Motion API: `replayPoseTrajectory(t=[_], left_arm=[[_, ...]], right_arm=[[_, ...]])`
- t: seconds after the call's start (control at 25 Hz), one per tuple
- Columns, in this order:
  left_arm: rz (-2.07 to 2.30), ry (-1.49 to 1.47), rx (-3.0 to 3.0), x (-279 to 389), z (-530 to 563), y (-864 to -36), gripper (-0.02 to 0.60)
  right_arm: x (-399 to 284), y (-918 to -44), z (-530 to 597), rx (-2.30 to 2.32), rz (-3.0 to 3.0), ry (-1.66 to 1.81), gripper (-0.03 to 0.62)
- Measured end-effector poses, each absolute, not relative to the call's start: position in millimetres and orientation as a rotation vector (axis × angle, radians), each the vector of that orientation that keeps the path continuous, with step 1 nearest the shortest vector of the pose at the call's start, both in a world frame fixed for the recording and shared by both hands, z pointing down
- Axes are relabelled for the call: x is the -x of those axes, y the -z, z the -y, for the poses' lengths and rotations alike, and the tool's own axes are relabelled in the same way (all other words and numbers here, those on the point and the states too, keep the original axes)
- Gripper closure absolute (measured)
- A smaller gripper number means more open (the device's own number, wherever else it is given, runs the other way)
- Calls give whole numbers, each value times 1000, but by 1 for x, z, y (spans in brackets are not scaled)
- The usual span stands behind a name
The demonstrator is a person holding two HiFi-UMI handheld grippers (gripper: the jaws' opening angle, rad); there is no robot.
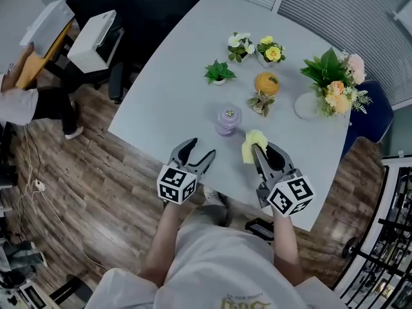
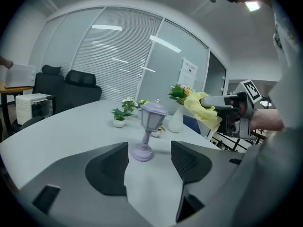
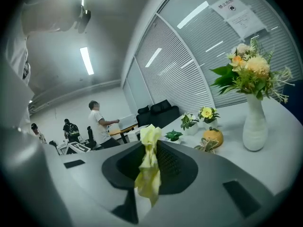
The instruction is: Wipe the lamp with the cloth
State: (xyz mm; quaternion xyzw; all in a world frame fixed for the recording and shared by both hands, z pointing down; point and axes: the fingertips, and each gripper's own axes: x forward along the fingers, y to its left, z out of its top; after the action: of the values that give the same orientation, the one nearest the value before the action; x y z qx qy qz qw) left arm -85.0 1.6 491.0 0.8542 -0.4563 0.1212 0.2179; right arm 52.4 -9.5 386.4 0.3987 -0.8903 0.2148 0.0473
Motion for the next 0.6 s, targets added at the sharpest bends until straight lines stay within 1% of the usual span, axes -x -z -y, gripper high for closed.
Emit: replayPoseTrajectory(t=[0.28,0.6], left_arm=[[1225,-404,-2376,92,20,-507,314],[1130,-492,-2427,73,38,-528,314]], right_arm=[[-38,-381,38,-1213,2685,-584,519],[-45,-383,60,-1257,2680,-599,520]])
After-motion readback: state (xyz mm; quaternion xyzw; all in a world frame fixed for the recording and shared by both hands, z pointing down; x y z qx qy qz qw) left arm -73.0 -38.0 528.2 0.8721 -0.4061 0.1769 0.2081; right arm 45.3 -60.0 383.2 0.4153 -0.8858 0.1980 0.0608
